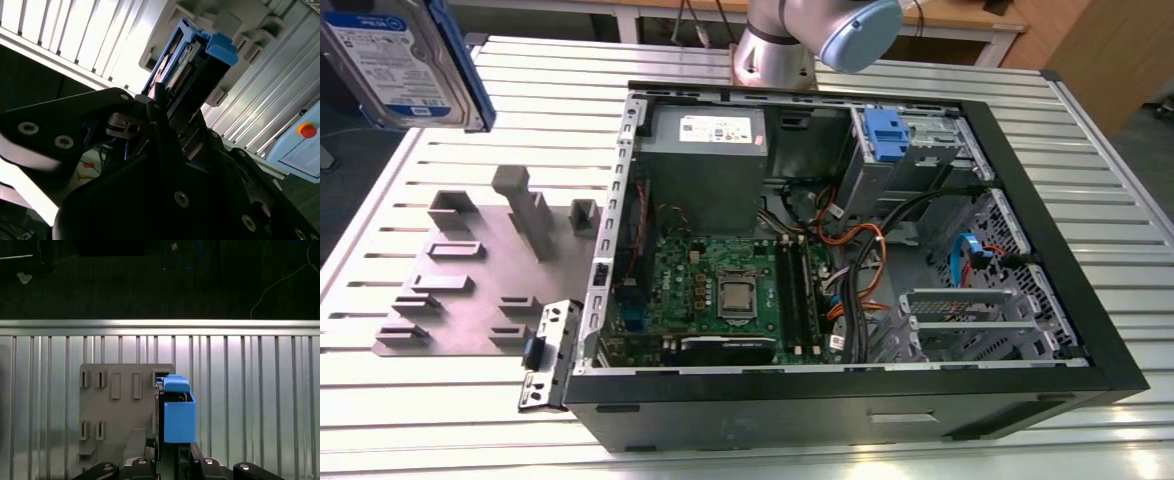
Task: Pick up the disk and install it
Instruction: 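Pick up the disk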
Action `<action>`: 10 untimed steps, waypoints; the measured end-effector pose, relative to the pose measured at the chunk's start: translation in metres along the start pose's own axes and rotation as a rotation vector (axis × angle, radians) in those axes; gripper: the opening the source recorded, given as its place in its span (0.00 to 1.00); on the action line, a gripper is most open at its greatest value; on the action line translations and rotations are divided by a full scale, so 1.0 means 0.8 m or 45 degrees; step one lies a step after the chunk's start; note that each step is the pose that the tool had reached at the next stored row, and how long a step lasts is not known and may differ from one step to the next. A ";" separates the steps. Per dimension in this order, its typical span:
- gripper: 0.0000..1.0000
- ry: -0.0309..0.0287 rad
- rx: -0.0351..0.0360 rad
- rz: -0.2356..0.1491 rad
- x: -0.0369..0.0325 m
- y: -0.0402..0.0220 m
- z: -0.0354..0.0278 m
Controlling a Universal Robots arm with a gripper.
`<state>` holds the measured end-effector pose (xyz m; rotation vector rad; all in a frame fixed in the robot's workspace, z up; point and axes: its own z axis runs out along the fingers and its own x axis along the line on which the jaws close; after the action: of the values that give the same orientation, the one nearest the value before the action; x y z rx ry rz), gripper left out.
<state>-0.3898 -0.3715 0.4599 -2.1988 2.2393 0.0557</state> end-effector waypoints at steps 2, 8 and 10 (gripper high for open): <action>0.35 0.0000 0.0000 0.000 -0.0001 0.0001 -0.0045; 0.35 -0.0001 0.0002 0.000 -0.0003 0.0002 -0.0092; 0.35 0.0000 0.0000 0.000 -0.0002 0.0002 -0.0093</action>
<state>-0.3898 -0.3715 0.4673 -2.1988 2.2393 0.0557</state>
